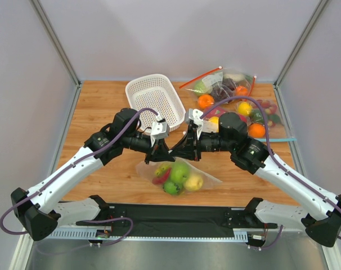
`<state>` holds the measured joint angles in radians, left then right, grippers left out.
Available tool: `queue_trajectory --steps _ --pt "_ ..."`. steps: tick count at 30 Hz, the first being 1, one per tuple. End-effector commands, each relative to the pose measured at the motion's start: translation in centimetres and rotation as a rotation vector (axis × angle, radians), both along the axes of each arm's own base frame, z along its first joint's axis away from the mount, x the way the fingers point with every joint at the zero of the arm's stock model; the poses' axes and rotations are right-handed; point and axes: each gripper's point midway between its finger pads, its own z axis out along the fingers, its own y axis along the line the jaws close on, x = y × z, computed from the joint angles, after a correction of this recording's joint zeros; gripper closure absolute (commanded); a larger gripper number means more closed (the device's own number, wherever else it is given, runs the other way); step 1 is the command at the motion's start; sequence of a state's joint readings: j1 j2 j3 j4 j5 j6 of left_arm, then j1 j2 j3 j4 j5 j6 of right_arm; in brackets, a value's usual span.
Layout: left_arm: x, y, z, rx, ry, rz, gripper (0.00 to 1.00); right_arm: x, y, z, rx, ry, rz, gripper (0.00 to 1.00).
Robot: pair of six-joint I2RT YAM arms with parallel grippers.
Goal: Open the zip-top bag and remove the fake food
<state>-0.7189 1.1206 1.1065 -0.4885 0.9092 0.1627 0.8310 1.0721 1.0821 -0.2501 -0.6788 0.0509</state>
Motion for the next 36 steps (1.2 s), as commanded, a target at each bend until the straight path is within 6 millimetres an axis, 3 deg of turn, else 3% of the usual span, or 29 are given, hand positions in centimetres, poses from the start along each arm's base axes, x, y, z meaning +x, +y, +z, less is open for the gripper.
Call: queue_trajectory --steps 1,5,36 --pt "0.2 -0.5 2.9 -0.080 -0.095 -0.017 1.00 0.0 0.1 1.0 0.003 -0.021 -0.007 0.96" --pt "0.8 -0.3 2.8 -0.075 -0.113 0.014 1.00 0.4 -0.1 0.6 -0.013 -0.019 -0.038 1.00" --pt "3.8 1.5 3.0 -0.074 -0.166 0.162 1.00 2.6 -1.0 -4.2 -0.140 0.020 -0.150 1.00"
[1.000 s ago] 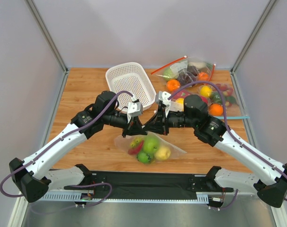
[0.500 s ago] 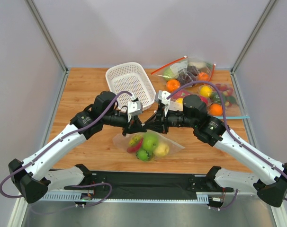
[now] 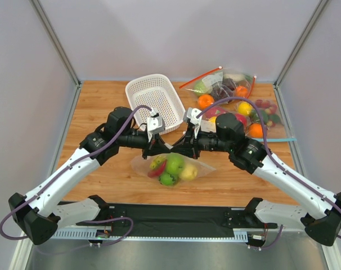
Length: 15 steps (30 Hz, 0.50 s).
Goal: Open the zip-top bag and remove the fake food
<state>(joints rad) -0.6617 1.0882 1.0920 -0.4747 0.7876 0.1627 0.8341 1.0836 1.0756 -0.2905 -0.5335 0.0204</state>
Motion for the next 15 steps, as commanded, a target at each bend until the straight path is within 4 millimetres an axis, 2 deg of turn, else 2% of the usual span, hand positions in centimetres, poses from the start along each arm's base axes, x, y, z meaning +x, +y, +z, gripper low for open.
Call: queue_trajectory --steps 1,15 --pt "0.7 0.1 3.2 -0.088 -0.114 -0.002 1.00 0.5 -0.8 -2.5 -0.072 0.039 -0.029 1.00" --pt "5.3 2.4 1.3 -0.007 -0.120 0.185 1.00 1.5 -2.1 -5.8 -0.139 0.093 -0.107 1.00"
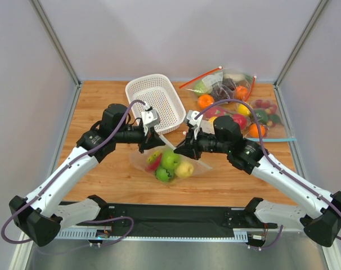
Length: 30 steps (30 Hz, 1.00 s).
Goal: Open the zip-top bag and remove the fake food
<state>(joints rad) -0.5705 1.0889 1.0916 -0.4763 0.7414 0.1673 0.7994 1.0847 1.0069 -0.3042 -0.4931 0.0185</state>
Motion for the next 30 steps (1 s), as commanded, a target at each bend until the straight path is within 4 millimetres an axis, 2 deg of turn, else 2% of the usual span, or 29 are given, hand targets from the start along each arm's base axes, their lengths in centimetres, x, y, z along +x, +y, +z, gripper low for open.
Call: queue_trajectory --steps 1,7,15,30 --pt "2.4 0.6 1.4 -0.012 -0.104 0.066 1.00 0.3 -1.0 -2.5 -0.076 0.049 -0.048 1.00" --pt "4.8 2.2 0.3 0.022 -0.095 0.159 1.00 0.6 -1.8 -3.3 -0.099 0.074 -0.085 1.00" --pt "6.9 3.8 -1.1 0.078 -0.084 0.256 1.00 0.3 -3.1 -4.3 -0.150 0.119 -0.130 1.00" --pt "10.9 7.3 -2.1 0.135 -0.078 0.480 1.00 -0.9 -5.8 -6.7 -0.253 0.288 -0.263 1.00"
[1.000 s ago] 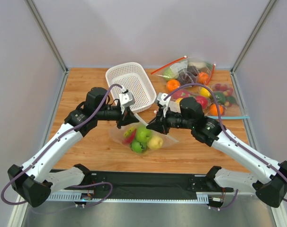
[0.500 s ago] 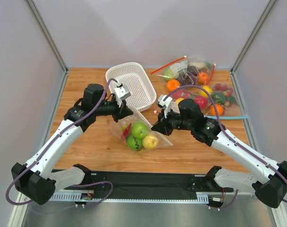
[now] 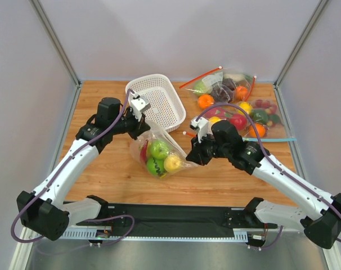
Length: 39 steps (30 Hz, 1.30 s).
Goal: Open the zip-top bag and remove the fake food
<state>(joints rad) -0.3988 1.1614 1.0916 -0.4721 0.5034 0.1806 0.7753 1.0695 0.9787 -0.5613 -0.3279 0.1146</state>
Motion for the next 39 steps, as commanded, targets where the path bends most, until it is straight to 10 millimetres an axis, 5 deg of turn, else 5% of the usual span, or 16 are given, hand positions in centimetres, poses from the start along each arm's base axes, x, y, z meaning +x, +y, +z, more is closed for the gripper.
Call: queue_trajectory --steps 1,15,21,24,28,33,39 --pt "2.6 1.7 1.2 0.009 -0.081 0.114 1.00 -1.1 -1.7 -0.9 -0.044 0.081 -0.058 1.00" --pt "3.4 2.5 0.9 0.013 -0.071 0.156 1.00 -2.6 -3.0 -0.3 -0.040 0.121 -0.090 1.00" --pt "1.4 0.7 1.9 -0.059 -0.084 0.016 1.00 -1.5 -1.8 5.3 0.049 0.025 -0.073 0.46" --pt "0.3 -0.3 2.2 -0.093 -0.076 -0.064 1.00 -0.4 -1.2 7.6 0.086 -0.035 -0.080 0.40" --pt "-1.1 -1.3 2.8 -0.136 -0.064 -0.153 1.00 1.7 -0.3 10.1 0.123 -0.124 -0.102 0.39" --pt "-2.4 -2.1 3.3 -0.170 -0.046 -0.232 1.00 5.7 -0.1 9.1 0.086 -0.156 -0.164 0.41" --pt "-2.8 -2.3 3.7 -0.187 -0.041 -0.256 1.00 7.4 0.4 7.8 0.115 -0.122 -0.144 0.42"
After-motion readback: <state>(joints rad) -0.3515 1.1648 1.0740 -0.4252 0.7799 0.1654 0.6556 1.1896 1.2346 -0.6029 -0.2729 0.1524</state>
